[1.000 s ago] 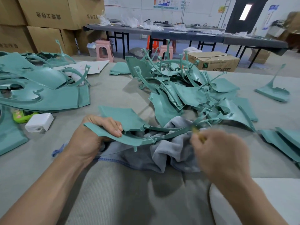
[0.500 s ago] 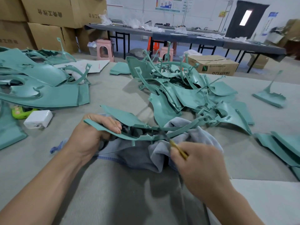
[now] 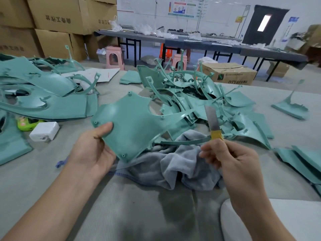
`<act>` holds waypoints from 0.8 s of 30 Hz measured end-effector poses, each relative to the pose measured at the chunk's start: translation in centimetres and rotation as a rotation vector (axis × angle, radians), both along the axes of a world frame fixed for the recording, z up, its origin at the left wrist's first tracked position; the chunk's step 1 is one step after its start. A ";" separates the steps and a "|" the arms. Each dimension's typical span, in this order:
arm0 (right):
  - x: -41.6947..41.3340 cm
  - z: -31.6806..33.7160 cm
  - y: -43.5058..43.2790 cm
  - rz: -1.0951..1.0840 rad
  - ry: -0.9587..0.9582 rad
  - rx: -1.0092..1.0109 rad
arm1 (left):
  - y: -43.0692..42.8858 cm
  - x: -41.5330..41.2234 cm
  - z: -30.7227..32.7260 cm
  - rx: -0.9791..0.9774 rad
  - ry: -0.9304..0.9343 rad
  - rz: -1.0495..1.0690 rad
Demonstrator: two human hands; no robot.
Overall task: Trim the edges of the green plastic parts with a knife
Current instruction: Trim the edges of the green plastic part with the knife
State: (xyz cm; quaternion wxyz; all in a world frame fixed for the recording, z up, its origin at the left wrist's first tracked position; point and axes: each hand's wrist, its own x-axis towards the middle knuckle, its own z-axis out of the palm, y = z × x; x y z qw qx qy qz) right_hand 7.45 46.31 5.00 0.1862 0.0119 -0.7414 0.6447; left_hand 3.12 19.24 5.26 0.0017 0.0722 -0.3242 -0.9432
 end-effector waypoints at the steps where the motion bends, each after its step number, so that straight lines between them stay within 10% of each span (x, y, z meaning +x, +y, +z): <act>1: 0.1 0.0 -0.2 0.049 -0.021 -0.055 | 0.2 0.2 0.0 0.015 -0.038 -0.020; 12: 0.0 -0.2 -0.8 0.058 -0.144 -0.351 | 2.9 0.9 -1.5 -0.594 -0.141 -0.066; 16: -0.4 -0.3 -0.8 -0.031 0.002 -0.183 | 1.1 1.0 -1.3 -0.444 -0.031 -0.362; 24: 0.8 -1.2 -2.4 0.108 0.083 0.043 | -1.4 0.2 -0.2 0.112 -0.001 -0.215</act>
